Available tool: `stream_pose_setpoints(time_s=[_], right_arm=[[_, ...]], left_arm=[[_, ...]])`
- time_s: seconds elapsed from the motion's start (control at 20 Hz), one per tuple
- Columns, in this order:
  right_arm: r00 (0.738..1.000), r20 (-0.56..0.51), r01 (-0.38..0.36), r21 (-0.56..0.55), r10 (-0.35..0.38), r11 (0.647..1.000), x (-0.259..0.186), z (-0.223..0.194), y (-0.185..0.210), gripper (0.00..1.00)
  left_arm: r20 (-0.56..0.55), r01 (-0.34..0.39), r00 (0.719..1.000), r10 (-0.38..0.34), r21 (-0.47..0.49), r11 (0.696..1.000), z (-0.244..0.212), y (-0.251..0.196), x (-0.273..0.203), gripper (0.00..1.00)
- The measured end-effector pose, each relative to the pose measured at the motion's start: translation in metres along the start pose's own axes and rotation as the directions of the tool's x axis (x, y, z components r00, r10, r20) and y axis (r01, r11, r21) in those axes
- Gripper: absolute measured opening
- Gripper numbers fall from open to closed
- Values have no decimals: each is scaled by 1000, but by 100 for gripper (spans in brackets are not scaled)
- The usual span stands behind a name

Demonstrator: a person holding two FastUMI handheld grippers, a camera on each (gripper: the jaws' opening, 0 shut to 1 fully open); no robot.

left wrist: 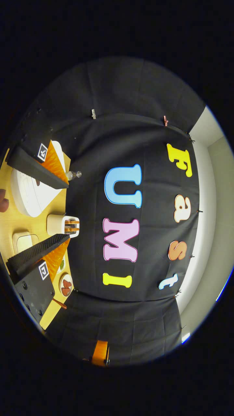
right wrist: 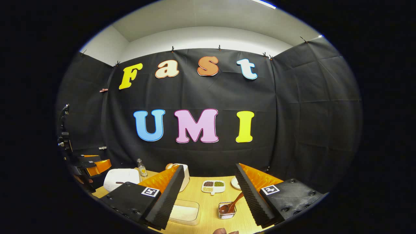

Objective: Close the left gripper, press the button to open the rice cooker; take a wooden spoon from the chopstick holder with the right hand, scoop a spoonful of rice and pour it into the rice cooker, then put the wooden spoon back into the chopstick holder.

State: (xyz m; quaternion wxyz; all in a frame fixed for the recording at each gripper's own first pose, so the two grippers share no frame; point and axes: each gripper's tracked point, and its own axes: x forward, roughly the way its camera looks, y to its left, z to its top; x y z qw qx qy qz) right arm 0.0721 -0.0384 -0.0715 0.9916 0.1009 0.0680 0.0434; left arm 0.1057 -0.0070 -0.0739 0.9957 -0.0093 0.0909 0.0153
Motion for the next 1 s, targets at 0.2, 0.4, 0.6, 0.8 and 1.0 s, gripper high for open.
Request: stream_pose_setpoints(time_s=[0.2, 0.4, 0.6, 0.8, 1.0], right_arm=[[1000, 0, -14, -2, 14, 1000, 5, -1, 10, 97], [1000, -10, -11, 0, 11, 1000, 7, -5, 12, 97], [1000, -16, -3, 5, 3, 1000, 7, -9, 8, 97], [1000, -20, 11, 7, -11, 1000, 7, -10, 5, 97], [1000, -18, 20, 8, -20, 1000, 5, -11, 1, 97]], left_arm=[[26, 45, 999, -44, -16, 999, 7, -12, -15, 95], [40, 58, 998, -57, -7, 998, 12, -13, -23, 96], [41, 68, 997, -68, -2, 998, 12, -17, -18, 96], [36, 85, 996, -85, -1, 996, 12, -22, -17, 96], [30, 93, 995, -93, -1, 996, 12, -25, -15, 96]])
